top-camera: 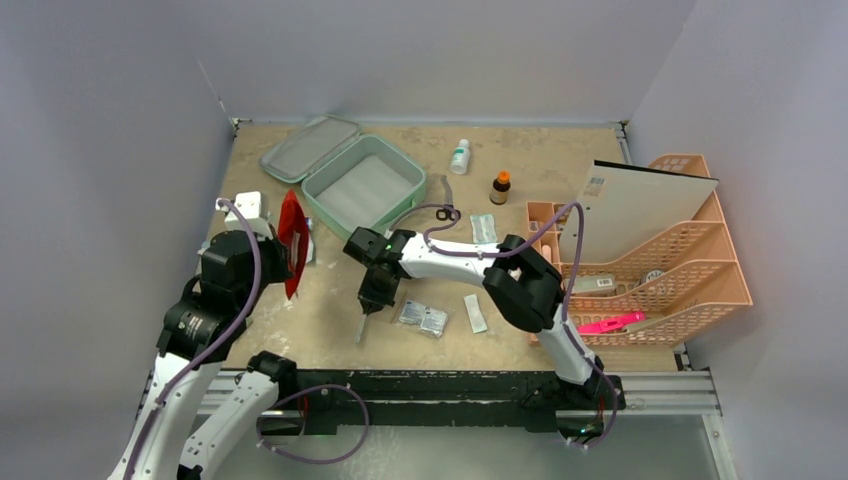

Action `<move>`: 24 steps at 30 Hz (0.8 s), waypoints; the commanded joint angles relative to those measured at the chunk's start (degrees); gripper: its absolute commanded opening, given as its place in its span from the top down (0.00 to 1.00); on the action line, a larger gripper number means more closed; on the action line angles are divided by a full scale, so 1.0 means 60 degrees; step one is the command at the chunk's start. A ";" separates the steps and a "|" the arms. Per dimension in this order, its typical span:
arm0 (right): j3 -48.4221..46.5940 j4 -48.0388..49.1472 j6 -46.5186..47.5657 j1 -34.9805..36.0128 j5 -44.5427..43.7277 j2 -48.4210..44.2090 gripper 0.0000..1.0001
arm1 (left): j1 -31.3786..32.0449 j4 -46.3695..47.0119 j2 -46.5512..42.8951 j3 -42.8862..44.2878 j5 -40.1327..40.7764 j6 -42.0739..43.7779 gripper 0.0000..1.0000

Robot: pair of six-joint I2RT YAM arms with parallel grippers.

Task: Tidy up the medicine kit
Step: Pick up the medical item at the center of the board, then place the medical item at the medicine pouch.

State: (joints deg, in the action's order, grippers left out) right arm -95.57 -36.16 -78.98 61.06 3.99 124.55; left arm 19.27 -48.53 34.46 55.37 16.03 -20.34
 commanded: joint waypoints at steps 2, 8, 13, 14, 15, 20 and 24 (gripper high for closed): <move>0.0156 0.0036 0.0385 -0.0109 -0.0631 -0.1054 1.00 | 0.0011 0.0426 0.0195 -0.0073 -0.0099 0.0140 1.00; 0.0960 0.0892 0.1542 -0.0361 -0.1337 -0.2362 1.00 | 0.0011 0.0471 0.0484 -0.0107 -0.0448 0.0041 1.00; 0.2038 0.2364 0.2762 -0.0572 -0.1447 -0.3928 1.00 | 0.0012 0.0434 0.0965 -0.0046 -0.1063 -0.0206 1.00; 0.2213 0.2652 0.2999 -0.0595 -0.1447 -0.4226 1.00 | 0.0012 0.0449 0.1030 -0.0065 -0.1246 -0.0275 1.00; 0.2339 0.2873 0.3168 -0.0603 -0.1427 -0.4487 1.00 | 0.0012 0.0498 0.1088 -0.0113 -0.1457 -0.0337 1.00; 0.3062 0.4255 0.3899 -0.0626 -0.0727 -0.5551 1.00 | 0.0012 0.0768 0.1323 -0.0326 -0.2581 -0.0631 1.00; 0.3612 0.5766 0.3842 -0.0625 -0.0201 -0.6049 1.00 | 0.0011 0.0999 0.1597 -0.0528 -0.3430 -0.0766 1.00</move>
State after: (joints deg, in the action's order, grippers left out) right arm -76.20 -12.14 -58.59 57.08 -0.38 90.85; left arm 19.27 -46.59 43.11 53.08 2.22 -23.16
